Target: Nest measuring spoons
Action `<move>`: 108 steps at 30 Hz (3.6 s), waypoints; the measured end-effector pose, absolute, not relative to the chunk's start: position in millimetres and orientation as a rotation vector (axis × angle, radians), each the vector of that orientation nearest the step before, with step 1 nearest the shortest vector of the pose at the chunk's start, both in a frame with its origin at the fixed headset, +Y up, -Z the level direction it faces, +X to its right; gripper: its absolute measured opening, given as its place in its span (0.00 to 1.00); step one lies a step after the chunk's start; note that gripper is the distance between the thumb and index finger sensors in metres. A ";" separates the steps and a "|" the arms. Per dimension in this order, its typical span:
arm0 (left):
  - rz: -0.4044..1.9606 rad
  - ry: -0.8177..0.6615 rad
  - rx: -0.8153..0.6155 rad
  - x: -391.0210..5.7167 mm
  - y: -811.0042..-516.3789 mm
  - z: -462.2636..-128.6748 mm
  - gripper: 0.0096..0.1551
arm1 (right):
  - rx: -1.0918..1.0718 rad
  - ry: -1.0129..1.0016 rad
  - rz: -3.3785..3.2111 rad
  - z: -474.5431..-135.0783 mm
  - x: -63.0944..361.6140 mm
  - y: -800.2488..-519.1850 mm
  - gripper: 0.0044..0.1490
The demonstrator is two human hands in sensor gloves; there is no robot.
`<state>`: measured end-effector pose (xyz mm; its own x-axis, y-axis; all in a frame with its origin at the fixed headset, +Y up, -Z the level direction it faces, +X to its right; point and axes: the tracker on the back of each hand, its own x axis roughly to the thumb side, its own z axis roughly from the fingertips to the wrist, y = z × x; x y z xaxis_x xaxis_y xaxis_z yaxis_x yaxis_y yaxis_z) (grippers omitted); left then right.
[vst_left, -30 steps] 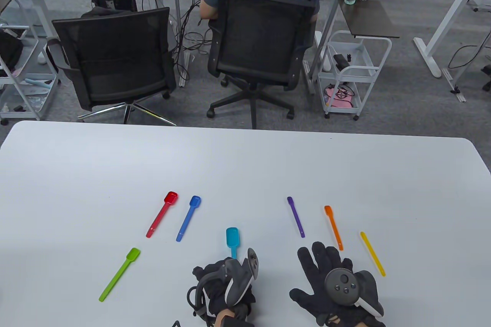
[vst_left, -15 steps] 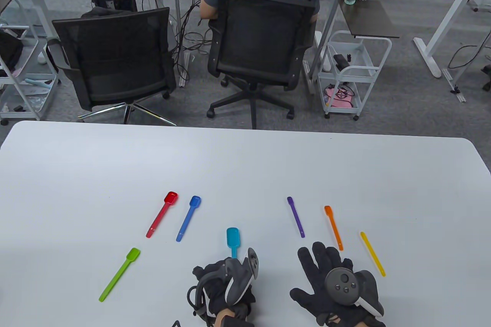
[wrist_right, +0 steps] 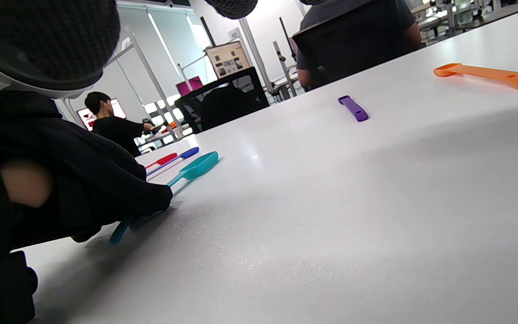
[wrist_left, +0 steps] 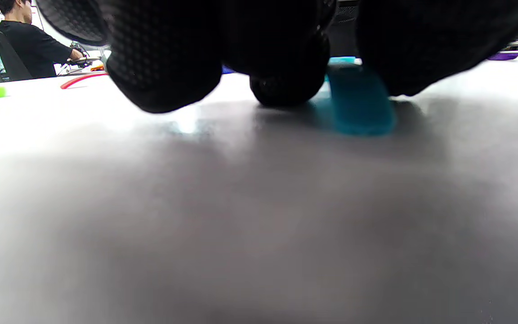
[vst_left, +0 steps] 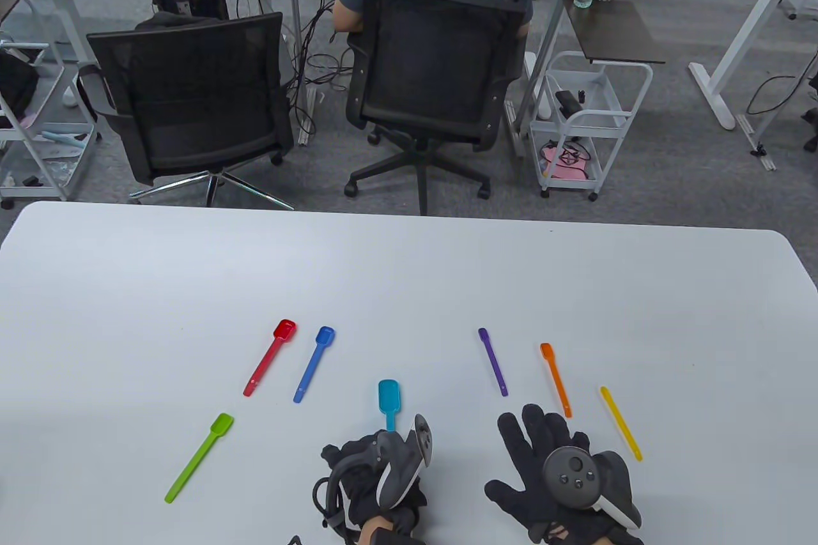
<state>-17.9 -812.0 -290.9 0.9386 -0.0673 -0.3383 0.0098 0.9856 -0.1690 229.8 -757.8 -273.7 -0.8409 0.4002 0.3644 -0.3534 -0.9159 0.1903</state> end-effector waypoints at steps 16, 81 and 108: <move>-0.012 0.223 -0.013 -45.9 -750.9 -286.3 0.43 | 0.556 0.170 2.656 -276.0 233.8 -757.2 0.63; -0.145 0.380 -0.326 -235.4 -809.5 -420.6 0.42 | 0.514 0.174 2.738 -280.6 229.1 -759.3 0.64; -0.143 0.384 -0.290 -234.5 -813.5 -420.7 0.35 | 0.513 0.170 2.730 -280.9 230.9 -760.0 0.63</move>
<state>-234.5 -813.5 -420.7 0.9177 -0.1919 -0.3478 0.0830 0.9488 -0.3047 230.9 -760.0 -280.9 -0.8705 0.3660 0.3290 -0.3223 -0.9292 0.1807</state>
